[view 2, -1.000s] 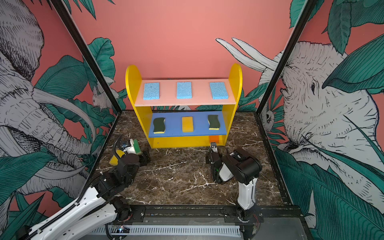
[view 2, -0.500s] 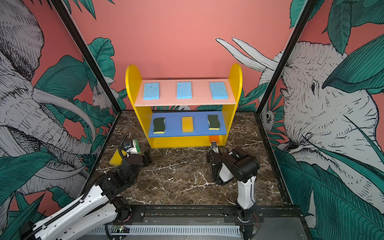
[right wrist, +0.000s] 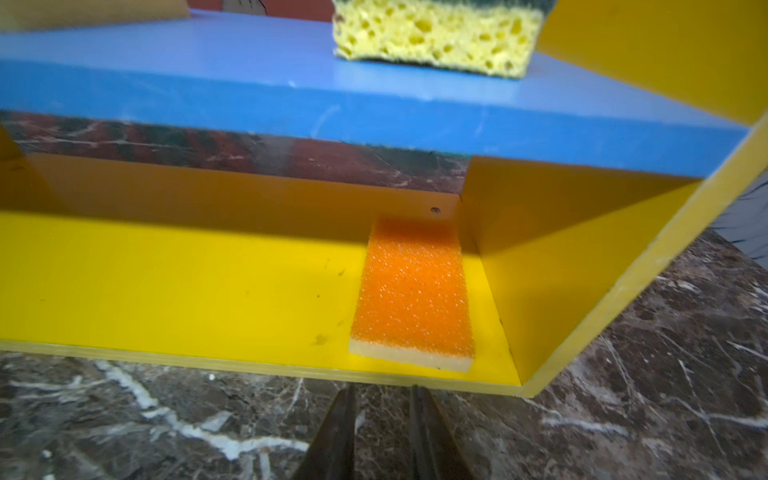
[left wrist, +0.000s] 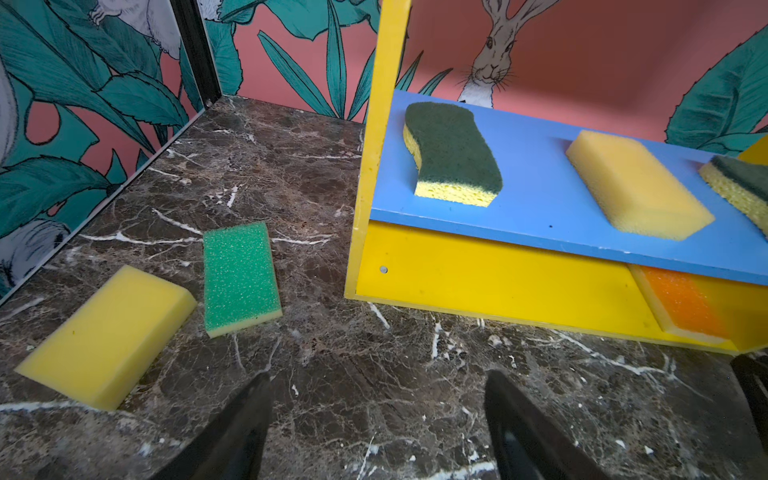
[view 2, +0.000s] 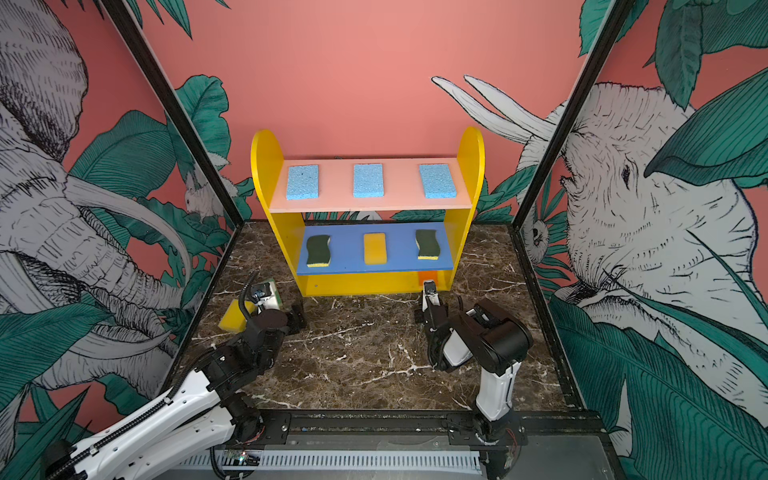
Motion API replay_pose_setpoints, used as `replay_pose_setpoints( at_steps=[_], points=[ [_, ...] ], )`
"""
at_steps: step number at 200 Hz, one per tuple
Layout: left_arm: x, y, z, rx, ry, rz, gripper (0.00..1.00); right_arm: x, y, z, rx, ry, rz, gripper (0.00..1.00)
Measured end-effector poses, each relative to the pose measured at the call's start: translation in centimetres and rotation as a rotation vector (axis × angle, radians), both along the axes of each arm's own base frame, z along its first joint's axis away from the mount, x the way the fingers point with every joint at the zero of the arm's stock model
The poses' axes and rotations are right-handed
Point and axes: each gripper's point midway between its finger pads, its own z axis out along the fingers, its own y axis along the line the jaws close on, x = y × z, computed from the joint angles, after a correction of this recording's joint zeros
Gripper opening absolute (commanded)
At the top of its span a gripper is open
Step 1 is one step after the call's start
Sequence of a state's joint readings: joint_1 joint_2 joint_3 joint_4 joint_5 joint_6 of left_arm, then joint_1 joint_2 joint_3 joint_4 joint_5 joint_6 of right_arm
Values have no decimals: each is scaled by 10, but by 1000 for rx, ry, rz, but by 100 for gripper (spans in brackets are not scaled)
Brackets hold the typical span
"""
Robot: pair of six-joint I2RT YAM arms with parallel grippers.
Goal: Place and organize the cleaning sponges onto the shelf
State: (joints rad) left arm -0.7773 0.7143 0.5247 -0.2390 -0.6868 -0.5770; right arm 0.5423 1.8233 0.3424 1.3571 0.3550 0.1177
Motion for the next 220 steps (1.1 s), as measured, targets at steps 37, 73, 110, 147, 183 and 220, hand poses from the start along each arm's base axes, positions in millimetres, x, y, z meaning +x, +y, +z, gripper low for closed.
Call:
replay_pose_setpoints(
  at_steps=[37,73,110,147,183,220],
  points=[
    [0,-2,1,-1,-2,-15,82,1,1,-4,69,30,40,25],
    [1,-4,-1,0,0,-21,82,-4,-9,-16,134,90,65,27],
    [3,-10,-6,0,15,-37,82,-4,3,-2,143,118,125,27],
    [3,-11,-7,-4,18,-42,82,1,0,-4,106,130,100,25],
    [3,-11,-7,-15,17,-37,82,8,-6,-17,79,152,49,24],
    [3,-11,-8,-21,19,-33,82,9,-15,-27,52,164,4,24]
  ],
)
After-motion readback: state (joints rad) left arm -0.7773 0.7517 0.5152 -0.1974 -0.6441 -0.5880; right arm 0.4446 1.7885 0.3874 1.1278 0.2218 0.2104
